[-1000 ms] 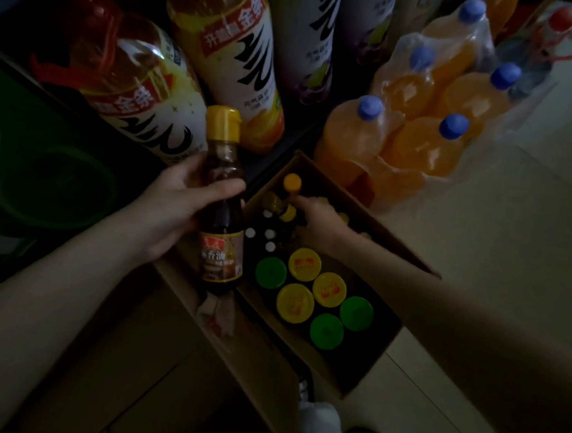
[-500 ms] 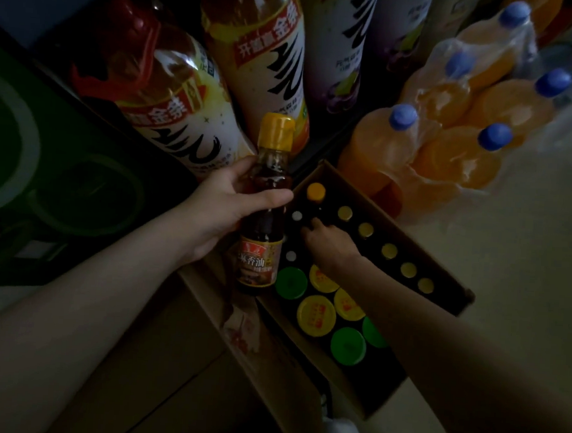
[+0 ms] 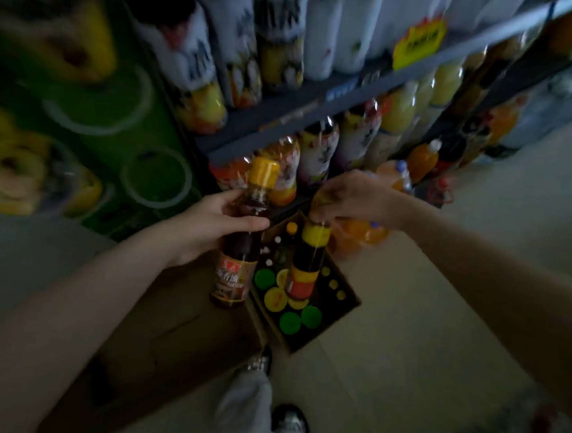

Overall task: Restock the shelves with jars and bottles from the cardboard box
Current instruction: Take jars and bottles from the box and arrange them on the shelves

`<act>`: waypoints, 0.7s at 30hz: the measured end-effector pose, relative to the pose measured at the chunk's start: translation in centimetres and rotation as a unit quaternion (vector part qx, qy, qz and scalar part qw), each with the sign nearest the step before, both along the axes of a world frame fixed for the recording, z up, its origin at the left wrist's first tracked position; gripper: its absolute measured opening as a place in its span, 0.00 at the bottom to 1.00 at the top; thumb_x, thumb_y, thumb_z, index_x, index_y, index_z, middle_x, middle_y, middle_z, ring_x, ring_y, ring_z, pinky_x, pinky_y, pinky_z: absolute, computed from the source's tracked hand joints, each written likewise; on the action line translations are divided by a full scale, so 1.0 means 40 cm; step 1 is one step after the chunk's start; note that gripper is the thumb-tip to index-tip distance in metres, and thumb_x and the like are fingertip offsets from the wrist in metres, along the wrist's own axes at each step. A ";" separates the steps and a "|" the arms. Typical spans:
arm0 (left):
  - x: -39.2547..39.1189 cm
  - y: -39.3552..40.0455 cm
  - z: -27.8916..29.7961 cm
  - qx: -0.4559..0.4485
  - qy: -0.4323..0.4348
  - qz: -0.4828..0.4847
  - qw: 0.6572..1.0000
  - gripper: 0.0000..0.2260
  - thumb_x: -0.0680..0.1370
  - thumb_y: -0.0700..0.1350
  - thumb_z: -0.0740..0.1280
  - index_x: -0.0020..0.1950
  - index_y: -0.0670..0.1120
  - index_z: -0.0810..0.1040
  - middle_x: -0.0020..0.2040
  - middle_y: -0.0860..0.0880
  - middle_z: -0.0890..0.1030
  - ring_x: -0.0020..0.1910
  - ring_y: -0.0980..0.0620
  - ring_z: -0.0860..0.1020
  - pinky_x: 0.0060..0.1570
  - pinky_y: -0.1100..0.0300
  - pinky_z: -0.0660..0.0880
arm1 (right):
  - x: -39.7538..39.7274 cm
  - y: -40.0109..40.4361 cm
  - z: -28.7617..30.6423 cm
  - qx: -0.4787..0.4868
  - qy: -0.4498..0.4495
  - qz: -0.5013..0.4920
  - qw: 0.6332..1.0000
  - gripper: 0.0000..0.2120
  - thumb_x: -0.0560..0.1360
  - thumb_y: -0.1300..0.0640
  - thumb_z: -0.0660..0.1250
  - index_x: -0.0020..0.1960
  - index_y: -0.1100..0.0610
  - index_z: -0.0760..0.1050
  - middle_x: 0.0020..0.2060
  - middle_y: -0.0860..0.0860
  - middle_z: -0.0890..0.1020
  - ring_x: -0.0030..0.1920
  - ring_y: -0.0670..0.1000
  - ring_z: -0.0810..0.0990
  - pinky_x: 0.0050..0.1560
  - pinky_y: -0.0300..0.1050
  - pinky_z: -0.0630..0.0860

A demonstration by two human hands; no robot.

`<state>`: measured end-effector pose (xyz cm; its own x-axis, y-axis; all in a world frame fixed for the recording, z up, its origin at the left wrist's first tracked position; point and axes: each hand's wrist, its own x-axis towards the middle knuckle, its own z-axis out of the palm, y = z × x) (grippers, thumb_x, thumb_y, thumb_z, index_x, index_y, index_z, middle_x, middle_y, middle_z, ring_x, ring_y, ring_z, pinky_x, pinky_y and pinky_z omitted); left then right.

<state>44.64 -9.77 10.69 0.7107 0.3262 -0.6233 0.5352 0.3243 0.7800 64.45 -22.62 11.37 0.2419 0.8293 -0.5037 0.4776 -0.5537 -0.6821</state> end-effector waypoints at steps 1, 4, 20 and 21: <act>-0.029 -0.002 0.094 -0.015 -0.001 0.008 1.000 0.33 0.58 0.45 0.80 0.62 0.52 0.75 0.55 0.48 0.81 0.54 0.49 0.79 0.57 0.49 0.74 | -0.016 0.009 0.115 0.008 0.035 0.012 0.999 0.09 0.70 0.58 0.73 0.35 0.59 0.75 0.28 0.52 0.76 0.29 0.42 0.74 0.35 0.37 0.70; -0.146 -0.001 0.378 -0.055 -0.033 0.026 0.998 0.19 0.62 0.43 0.75 0.51 0.50 0.77 0.45 0.50 0.84 0.44 0.51 0.82 0.48 0.55 0.79 | -0.105 0.036 0.431 0.059 0.099 0.047 0.992 0.13 0.70 0.57 0.73 0.45 0.68 0.77 0.38 0.64 0.76 0.39 0.55 0.74 0.42 0.50 0.69; -1.097 0.329 1.116 0.160 -0.162 0.299 0.927 0.10 0.73 0.38 0.65 0.54 0.46 0.74 0.41 0.48 0.84 0.40 0.50 0.84 0.41 0.57 0.81 | -1.001 0.550 1.273 0.282 0.117 0.300 0.904 0.15 0.63 0.51 0.75 0.42 0.60 0.76 0.30 0.56 0.72 0.23 0.44 0.67 0.22 0.34 0.59; -1.165 0.370 1.136 0.181 -0.155 0.312 0.920 0.12 0.72 0.39 0.67 0.55 0.46 0.74 0.43 0.48 0.84 0.42 0.49 0.83 0.44 0.55 0.80 | -1.069 0.604 1.294 0.288 0.107 0.310 0.900 0.16 0.64 0.51 0.74 0.42 0.61 0.76 0.30 0.57 0.71 0.23 0.44 0.66 0.22 0.35 0.59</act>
